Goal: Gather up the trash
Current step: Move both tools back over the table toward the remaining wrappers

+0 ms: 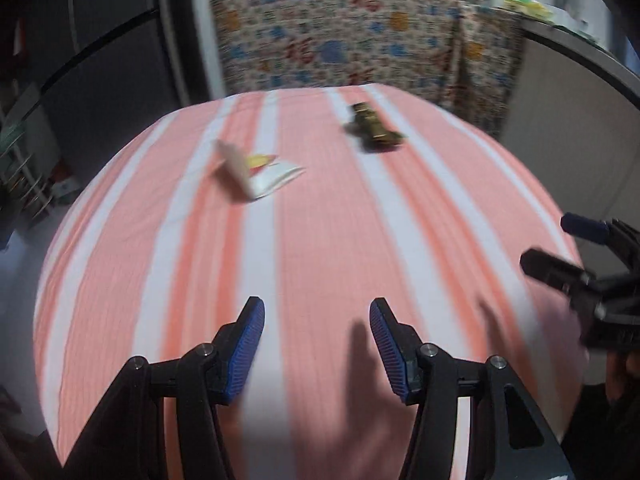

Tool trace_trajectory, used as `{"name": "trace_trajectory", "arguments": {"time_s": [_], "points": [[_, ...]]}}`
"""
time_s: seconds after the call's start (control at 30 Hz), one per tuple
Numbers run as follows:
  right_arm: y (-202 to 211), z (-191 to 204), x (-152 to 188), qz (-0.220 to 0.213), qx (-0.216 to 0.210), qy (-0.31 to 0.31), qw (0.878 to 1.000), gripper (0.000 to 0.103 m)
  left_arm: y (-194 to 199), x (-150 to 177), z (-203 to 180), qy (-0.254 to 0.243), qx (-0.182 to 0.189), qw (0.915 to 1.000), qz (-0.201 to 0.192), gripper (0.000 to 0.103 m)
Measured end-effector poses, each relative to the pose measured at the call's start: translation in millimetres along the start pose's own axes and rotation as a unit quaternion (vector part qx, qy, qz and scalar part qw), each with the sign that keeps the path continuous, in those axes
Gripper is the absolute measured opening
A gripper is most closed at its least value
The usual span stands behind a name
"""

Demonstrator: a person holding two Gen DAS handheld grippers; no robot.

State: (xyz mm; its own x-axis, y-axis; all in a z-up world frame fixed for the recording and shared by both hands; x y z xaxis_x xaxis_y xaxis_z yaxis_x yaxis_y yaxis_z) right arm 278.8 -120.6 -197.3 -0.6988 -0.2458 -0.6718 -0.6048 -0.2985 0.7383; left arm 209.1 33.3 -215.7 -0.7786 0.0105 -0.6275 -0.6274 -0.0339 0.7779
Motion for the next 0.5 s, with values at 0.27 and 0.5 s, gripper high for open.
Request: {"name": "trace_trajectory", "arguments": {"time_s": [0.27,0.5], "points": [[-52,37,5,0.042,0.017,0.037,0.998,0.1,-22,0,41,0.042,-0.015,0.9989,0.019,0.072],[-56,37,4,0.043,0.011,0.015,0.999,0.102,-48,-39,38,0.065,-0.014,0.9978,0.002,0.074]]}}
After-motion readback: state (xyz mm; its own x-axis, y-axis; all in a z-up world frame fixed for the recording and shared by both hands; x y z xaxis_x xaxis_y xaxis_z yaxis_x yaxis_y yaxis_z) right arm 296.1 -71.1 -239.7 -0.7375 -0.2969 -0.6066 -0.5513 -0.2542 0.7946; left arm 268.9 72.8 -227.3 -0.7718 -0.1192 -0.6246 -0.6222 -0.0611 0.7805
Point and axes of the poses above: each gripper's, at about its wrist camera, not at the fingertips, and y roughly against the way its jaws point, z to its left, x to its underside, the point moved 6 cm from there along -y, roughly the way its jaws point, and after that the axes turned 1 degree about -x, right-handed, at the moved point
